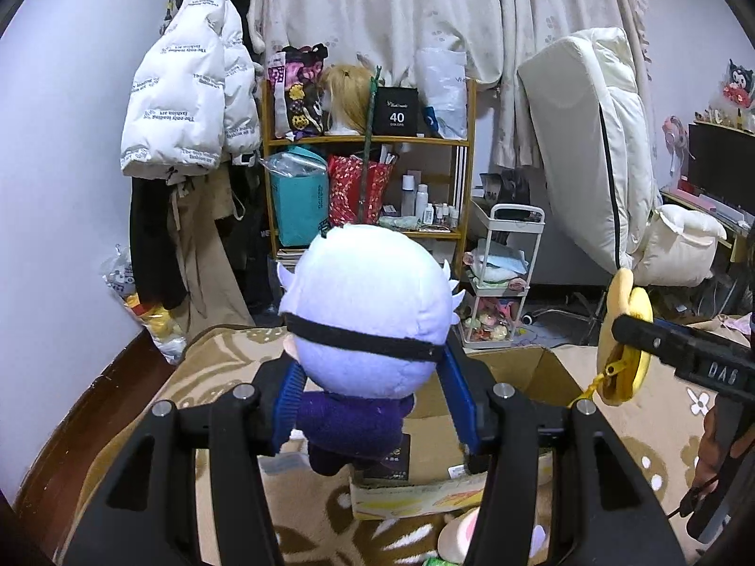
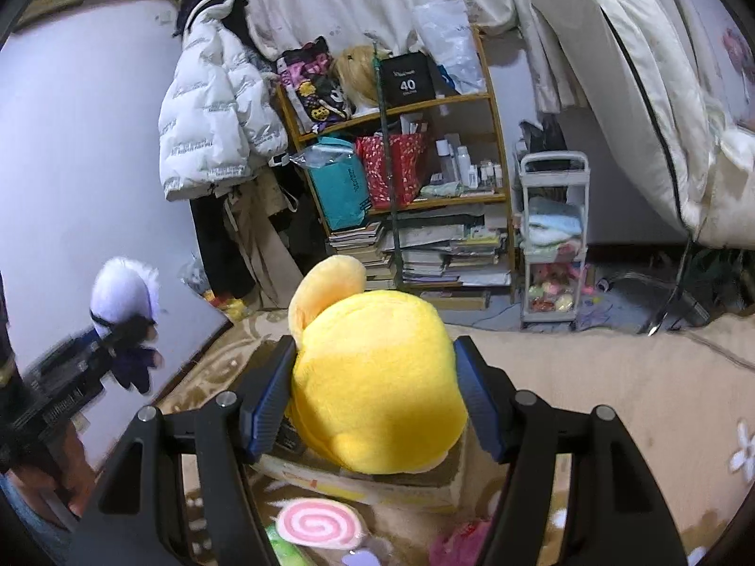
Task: Organize soft objects
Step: 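Lift the doll with the left gripper while the right gripper carries the yellow plush over the box, then lower the doll into the box and open the left gripper while the right gripper releases the yellow plush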
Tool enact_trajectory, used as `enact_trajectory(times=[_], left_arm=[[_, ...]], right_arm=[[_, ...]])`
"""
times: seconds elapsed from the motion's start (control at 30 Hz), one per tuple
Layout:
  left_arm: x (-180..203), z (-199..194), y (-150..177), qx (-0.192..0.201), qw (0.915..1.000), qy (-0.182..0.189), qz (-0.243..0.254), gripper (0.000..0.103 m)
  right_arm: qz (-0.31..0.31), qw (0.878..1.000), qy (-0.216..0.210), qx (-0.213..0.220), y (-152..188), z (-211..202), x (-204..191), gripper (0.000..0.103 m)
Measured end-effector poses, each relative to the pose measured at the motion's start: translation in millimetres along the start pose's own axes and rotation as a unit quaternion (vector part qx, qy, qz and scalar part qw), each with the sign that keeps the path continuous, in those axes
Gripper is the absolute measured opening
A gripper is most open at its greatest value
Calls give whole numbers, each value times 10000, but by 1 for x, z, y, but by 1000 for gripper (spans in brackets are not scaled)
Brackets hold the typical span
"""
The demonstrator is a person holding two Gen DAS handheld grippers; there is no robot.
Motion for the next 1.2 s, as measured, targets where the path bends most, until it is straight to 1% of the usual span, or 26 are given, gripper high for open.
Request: enact_trajectory(times=[0.03, 0.23, 0.43, 0.53, 0.7, 0.87, 0.93, 1.0, 1.03, 1.1, 1.2], left_arm=[[2, 4, 3, -26, 10000, 21, 17, 52], [12, 29, 22, -219, 9996, 143, 94, 52], [18, 54, 36, -456, 9988, 122, 132, 52], [18, 64, 43, -617, 9979, 195, 43, 53], [19, 73, 52, -856, 9957, 344, -56, 57], [16, 78, 61, -1078, 9935, 335, -137, 57], [14, 78, 63, -1095, 9933, 316, -192, 58], [14, 77, 63, -1113, 9931, 292, -205, 61], [13, 77, 63, -1117, 9931, 301, -205, 62], [13, 74, 62, -1085, 9934, 300, -209, 70], [12, 70, 62, -1043, 9940, 254, -217, 79]], right_arm=[[99, 9999, -61, -21, 1, 5, 3, 70], [230, 9995, -163, -156, 11, 27, 11, 70], [-60, 9993, -25, -369, 26, 48, 9, 71], [-178, 9988, 28, -446, 33, 54, 8, 72], [-154, 9984, 54, -546, 40, 62, 12, 72], [12, 9978, 52, -664, 44, 65, 19, 75], [92, 9975, 33, -702, 45, 65, 21, 78], [138, 9973, 5, -718, 45, 65, 22, 85], [138, 9974, 5, -709, 45, 64, 22, 87], [124, 9975, 6, -697, 45, 61, 21, 89], [156, 9974, -32, -698, 44, 55, 20, 92]])
Point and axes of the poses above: each gripper's, at about its wrist camera, not at the fingertips, and z roughly the way its jaws point, x to its right, y to its underside, the point moved 3 cm from there along z, roughly the way its jaws point, and after that the axes turned 5 degrees about x, right-handed, at the moved point
